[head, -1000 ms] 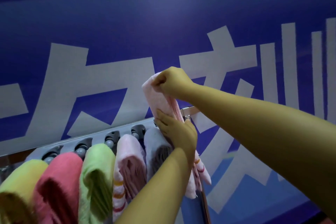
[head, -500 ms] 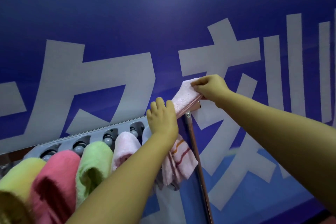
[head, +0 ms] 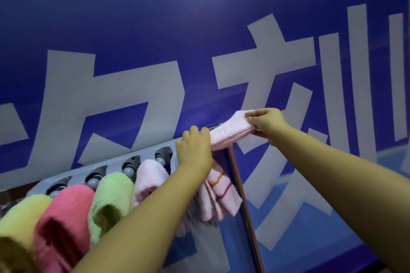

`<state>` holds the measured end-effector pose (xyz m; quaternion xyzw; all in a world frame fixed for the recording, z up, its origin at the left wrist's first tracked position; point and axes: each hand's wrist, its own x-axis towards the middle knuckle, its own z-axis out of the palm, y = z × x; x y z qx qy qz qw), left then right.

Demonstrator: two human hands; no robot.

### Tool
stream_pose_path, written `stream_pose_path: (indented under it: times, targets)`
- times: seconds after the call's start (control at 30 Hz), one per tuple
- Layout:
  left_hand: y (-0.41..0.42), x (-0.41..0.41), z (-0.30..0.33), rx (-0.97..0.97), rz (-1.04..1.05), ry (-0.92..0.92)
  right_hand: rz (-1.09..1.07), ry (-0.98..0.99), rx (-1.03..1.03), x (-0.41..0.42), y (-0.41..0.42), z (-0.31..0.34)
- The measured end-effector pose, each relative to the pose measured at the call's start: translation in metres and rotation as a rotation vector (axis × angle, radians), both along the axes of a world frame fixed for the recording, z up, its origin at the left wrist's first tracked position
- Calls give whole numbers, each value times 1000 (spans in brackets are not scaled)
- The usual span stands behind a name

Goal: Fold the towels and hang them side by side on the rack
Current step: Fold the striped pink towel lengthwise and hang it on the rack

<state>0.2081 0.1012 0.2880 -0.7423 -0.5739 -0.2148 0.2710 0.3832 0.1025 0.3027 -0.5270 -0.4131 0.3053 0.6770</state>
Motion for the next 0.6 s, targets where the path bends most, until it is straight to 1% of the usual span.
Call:
stream_pose_path:
  times: [0.07, 0.13, 0.27, 0.33, 0.4, 0.47, 0.5, 0.53, 0.6]
  targets:
    - [1, 0, -6, -14, 0, 94, -2, 100, -14, 0, 0, -18]
    - [0, 2, -9, -19, -3, 141, -9, 204, -37, -2, -3, -40]
    - [-4, 8, -8, 113, -5, 230, -12, 372, -19, -10, -9, -75]
    - [-2, 10, -9, 186, 29, 274, -24, 418, 12, -12, -9, -80]
    - [-2, 8, -8, 218, 9, 270, -38, 463, 17, -10, -7, -80]
    - [5, 7, -18, 136, -22, 249, -25, 506, -1, -8, -5, -82]
    - [7, 7, -23, 51, -52, 236, -2, 526, -20, -8, -5, -84]
    - [5, 6, -24, -25, -71, 190, 26, 552, -41, -8, -3, -89]
    - [2, 3, -20, -98, -99, 60, 86, 602, -96, -14, 0, -99]
